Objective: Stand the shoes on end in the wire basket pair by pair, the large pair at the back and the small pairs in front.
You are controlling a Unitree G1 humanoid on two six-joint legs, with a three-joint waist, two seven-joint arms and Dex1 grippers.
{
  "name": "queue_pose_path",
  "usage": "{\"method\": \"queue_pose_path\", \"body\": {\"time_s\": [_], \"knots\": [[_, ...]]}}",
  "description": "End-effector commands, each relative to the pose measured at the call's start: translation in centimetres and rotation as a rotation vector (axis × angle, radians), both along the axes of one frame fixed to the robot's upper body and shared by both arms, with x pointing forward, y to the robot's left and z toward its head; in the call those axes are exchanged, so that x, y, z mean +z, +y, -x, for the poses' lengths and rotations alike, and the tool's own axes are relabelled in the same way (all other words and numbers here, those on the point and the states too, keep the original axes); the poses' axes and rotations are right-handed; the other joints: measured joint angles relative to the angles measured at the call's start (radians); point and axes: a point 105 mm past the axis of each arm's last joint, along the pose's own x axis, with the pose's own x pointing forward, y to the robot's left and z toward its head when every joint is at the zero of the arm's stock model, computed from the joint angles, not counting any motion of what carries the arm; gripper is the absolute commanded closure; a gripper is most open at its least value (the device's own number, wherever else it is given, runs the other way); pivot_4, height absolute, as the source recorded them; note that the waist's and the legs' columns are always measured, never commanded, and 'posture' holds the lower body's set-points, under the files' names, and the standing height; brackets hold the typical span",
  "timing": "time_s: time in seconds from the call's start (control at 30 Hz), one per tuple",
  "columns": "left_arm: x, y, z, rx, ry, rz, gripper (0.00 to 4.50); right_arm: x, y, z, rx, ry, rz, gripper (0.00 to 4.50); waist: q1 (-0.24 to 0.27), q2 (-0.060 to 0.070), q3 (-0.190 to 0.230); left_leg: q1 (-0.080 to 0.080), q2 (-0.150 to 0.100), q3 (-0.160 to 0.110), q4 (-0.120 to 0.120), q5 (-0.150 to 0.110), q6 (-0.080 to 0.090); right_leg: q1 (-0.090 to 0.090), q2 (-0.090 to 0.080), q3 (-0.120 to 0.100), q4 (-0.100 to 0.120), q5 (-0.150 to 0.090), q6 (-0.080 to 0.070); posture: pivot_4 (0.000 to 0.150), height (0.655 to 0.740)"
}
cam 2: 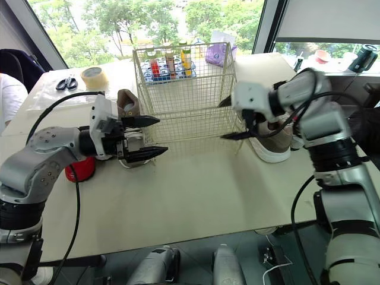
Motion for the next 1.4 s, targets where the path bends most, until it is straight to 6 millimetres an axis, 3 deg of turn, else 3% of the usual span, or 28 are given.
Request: {"method": "queue_pose_path", "body": {"time_s": [0.03,0.13,0.2,0.37,0.47,0.63,0.73,1.13,1.23,1.4], "knots": [[1.9,0.3,0.5,-0.006,-0.056,0.028,0.0,4.8,-3.3,1.6,-0.187,-0.09,-0.236,0.03,0.007,0.0,0.0,0.0,0.0,0.0,0.0,0.0,0.0,0.0,0.0,0.0,0.0,0.0,0.0,0.15,0.74],[2.1,0.3,0.7,-0.017,-0.059,0.031,0.0,4.8,-7.5,2.4,-0.46,-0.098,-0.335,0.03,0.023,0.0,0.0,0.0,0.0,-0.001,0.0,0.0,0.0,0.001,0.0,-0.001,-0.001,0.0,0.0,0.15,0.74],[2.1,0.2,0.7,-0.022,-0.06,0.033,0.0,3.9,-9.3,2.8,-0.602,-0.098,-0.376,0.03,0.027,0.0,0.0,0.0,0.0,-0.001,0.001,0.0,0.0,0.002,-0.001,0.0,-0.001,0.0,0.0,0.15,0.74],[1.9,-0.6,0.5,-0.054,-0.054,0.038,0.0,-1.0,-12.7,3.1,-0.967,-0.002,-0.535,0.03,0.023,0.0,0.0,0.0,0.0,0.0,0.001,0.0,0.0,0.001,0.0,0.0,0.001,0.001,-0.002,0.15,0.74],[1.9,-0.9,0.4,-0.065,-0.053,0.039,0.0,-3.6,-12.6,3.2,-1.057,0.094,-0.653,0.03,0.021,0.0,0.0,0.001,0.0,0.0,0.001,0.0,0.0,0.002,0.0,0.0,0.002,0.001,-0.002,0.15,0.74],[1.8,-1.1,0.5,-0.069,-0.055,0.036,0.0,-7.2,-12.7,3.3,-1.1,0.123,-0.584,0.03,0.026,0.001,0.0,0.001,0.0,0.0,0.001,0.0,0.0,0.001,0.0,0.0,0.002,0.001,-0.002,0.15,0.74],[1.9,-1.1,0.6,-0.067,-0.055,0.041,0.0,-8.4,-13.1,3.3,-1.122,0.116,-0.584,0.03,0.024,0.001,0.0,0.001,0.0,0.0,0.001,0.0,0.0,0.002,0.0,0.0,0.001,0.001,-0.002,0.15,0.74],[2.5,-0.9,-0.3,0.013,-0.071,0.1,0.0,-8.8,-12.3,1.7,-1.073,0.092,-0.674,0.03,0.018,0.001,0.0,0.001,0.0,0.0,0.001,0.001,0.0,0.003,0.001,0.0,0.002,0.001,-0.002,0.15,0.74],[2.2,-1.4,-0.4,0.025,-0.07,0.107,0.0,-9.2,-11.8,1.5,-1.062,0.102,-0.675,0.82,0.018,0.001,0.0,0.001,0.0,0.0,0.001,0.001,0.0,0.003,0.001,0.0,0.002,0.001,-0.002,0.15,0.74],[2.1,-1.7,-0.6,0.047,-0.062,0.13,0.0,-9.1,-11.2,1.6,-1.047,0.109,-0.689,3.33,0.017,0.001,0.0,0.002,0.0,0.0,0.001,0.001,0.0,0.003,0.001,0.0,0.002,0.001,-0.002,0.15,0.74]]}}
